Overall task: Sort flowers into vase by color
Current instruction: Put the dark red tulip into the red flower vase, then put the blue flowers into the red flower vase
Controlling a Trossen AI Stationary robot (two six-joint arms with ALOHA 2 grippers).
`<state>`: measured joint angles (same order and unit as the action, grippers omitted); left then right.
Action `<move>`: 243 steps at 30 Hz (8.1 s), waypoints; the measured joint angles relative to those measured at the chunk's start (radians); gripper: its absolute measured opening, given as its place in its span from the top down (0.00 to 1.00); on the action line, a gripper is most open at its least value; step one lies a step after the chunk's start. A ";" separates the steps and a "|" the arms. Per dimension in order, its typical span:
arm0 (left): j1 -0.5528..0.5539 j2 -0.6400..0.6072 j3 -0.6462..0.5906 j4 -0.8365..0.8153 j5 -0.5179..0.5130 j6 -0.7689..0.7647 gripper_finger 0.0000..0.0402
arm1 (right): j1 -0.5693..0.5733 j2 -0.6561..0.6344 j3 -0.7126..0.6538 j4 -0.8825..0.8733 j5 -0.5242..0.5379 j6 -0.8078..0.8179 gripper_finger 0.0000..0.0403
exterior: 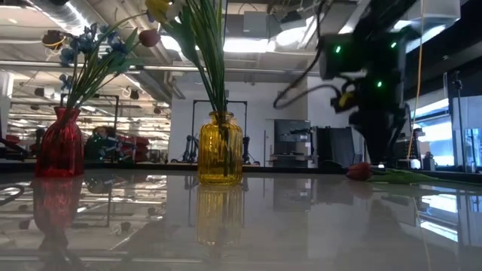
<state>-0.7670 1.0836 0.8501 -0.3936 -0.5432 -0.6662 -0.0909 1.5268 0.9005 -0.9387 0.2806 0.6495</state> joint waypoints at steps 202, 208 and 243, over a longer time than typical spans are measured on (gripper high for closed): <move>-0.361 -0.731 -0.455 0.616 -0.325 0.907 0.77 | 0.668 0.151 0.609 -0.208 0.226 0.495 0.18; -0.400 -0.692 -0.482 0.607 -0.020 0.805 0.77 | 0.747 0.163 0.447 -0.415 -0.172 0.903 0.18; -0.458 0.191 -0.173 0.575 -0.405 0.274 0.70 | 0.854 0.160 0.193 0.147 -0.036 0.857 0.94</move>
<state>-1.2252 1.2749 0.6771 0.1819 -0.9484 -0.3918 0.7628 1.6867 1.0931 -0.7913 0.2449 1.5062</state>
